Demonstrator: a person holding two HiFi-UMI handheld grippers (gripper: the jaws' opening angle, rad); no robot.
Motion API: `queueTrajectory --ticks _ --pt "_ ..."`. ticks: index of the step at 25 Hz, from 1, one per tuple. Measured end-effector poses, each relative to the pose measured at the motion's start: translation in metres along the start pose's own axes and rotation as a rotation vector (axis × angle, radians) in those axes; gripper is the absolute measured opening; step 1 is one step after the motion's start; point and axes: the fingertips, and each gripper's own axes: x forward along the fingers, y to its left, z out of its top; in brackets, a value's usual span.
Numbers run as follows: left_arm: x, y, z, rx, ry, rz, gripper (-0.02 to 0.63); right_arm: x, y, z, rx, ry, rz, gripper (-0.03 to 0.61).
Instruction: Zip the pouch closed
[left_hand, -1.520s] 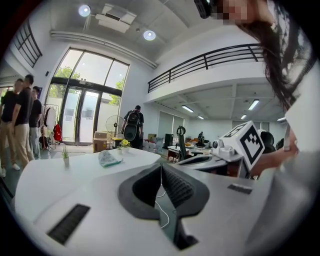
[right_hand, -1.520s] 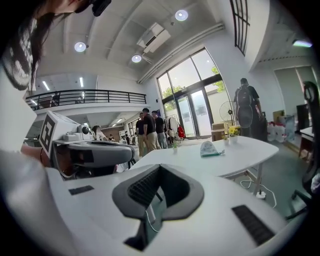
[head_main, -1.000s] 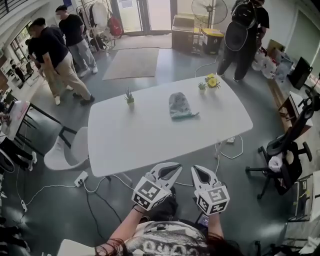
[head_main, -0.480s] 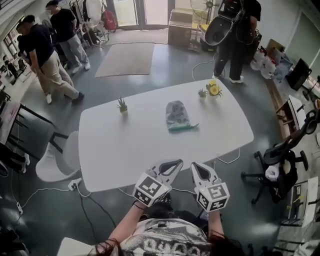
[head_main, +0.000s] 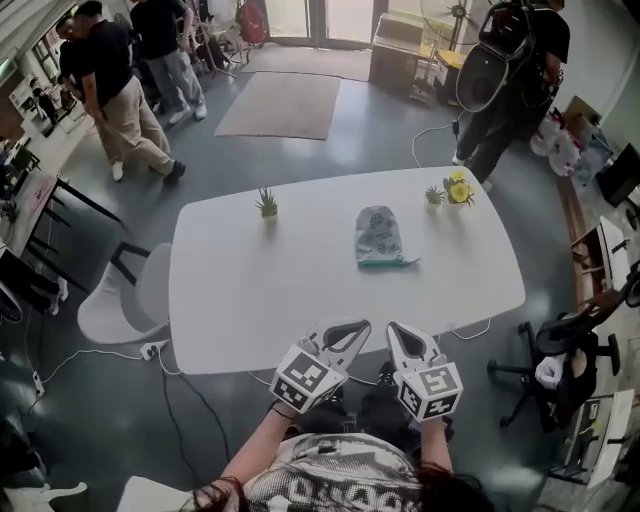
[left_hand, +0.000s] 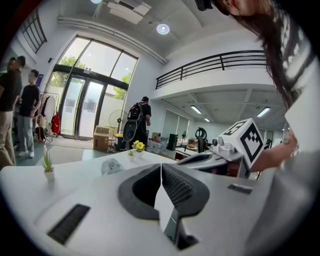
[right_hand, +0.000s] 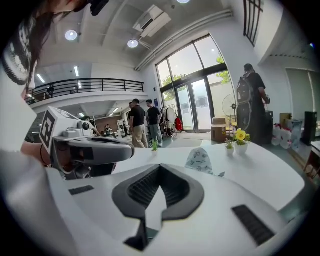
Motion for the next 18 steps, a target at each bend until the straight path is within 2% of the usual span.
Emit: queueTrajectory --ticks 8,14,18 --pt "0.036 0.026 0.004 -0.025 -0.005 0.081 0.014 0.028 -0.039 0.007 -0.037 0.023 0.073 0.0" --pt "0.082 0.042 0.013 -0.045 -0.018 0.135 0.014 0.059 -0.098 0.017 -0.091 0.057 0.14 0.0" --pt "0.112 0.057 0.01 -0.08 -0.013 0.188 0.014 0.083 -0.141 0.006 -0.134 0.106 0.177 0.0"
